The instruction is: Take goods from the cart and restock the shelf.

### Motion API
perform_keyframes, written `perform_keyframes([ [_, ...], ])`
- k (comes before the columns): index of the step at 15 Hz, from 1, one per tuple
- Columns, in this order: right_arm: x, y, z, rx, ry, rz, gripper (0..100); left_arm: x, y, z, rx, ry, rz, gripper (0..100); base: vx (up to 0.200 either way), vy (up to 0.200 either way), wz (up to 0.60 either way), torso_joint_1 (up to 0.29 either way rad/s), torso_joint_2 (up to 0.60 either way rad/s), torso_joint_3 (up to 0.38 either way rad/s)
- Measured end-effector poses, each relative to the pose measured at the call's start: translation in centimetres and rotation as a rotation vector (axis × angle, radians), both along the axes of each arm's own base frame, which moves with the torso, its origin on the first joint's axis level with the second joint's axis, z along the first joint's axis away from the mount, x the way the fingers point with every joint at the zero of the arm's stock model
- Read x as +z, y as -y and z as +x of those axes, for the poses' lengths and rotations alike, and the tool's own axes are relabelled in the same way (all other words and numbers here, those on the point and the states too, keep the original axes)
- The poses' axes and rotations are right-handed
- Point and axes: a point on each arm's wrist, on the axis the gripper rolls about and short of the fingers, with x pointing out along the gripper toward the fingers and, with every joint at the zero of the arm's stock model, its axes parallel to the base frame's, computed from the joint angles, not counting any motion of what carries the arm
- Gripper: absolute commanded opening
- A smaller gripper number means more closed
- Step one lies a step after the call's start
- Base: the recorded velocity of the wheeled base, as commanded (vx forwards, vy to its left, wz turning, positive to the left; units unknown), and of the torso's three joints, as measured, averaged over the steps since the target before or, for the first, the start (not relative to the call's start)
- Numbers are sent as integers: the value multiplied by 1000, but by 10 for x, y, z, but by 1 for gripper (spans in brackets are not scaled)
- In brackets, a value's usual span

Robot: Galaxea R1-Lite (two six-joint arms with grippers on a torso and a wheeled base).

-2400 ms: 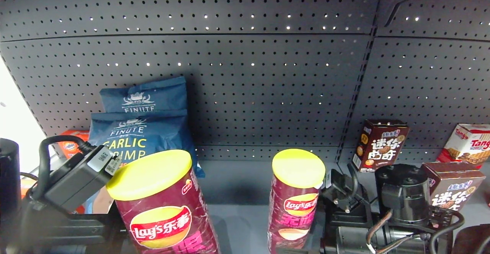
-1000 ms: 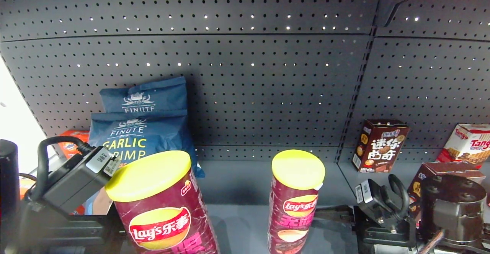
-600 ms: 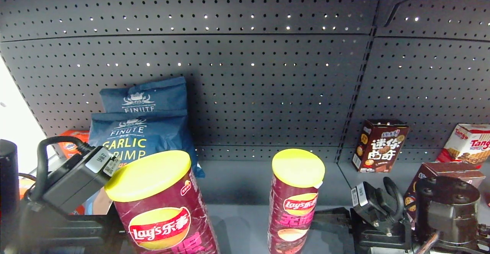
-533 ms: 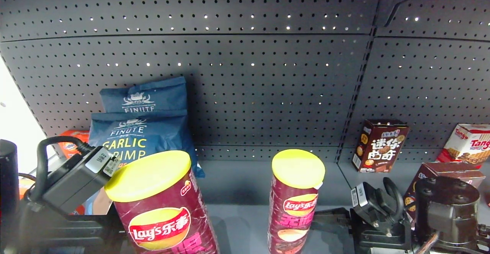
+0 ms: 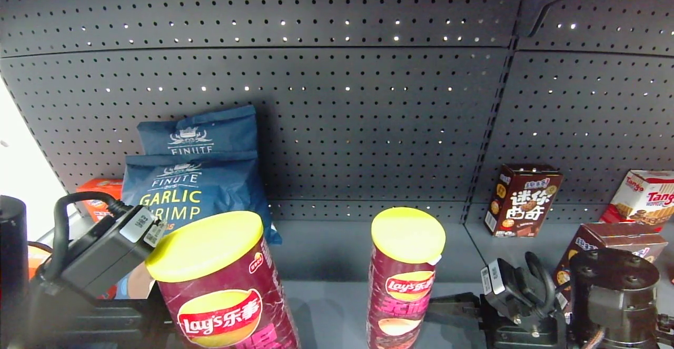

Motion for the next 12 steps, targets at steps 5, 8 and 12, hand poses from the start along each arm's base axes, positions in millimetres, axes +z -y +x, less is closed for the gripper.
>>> perform_keyframes([
  [5,12,15,5,-74,44,37,100,1,-1,0,2,4,-2,0,0,0,0,0,0,0],
  [8,33,30,-2,-117,107,87,100,1,-1,-1,2,7,-3,0,0,0,0,0,0,0],
  [12,63,51,-27,-190,148,97,100,1,-1,-1,2,7,-3,0,0,0,0,0,0,0],
])
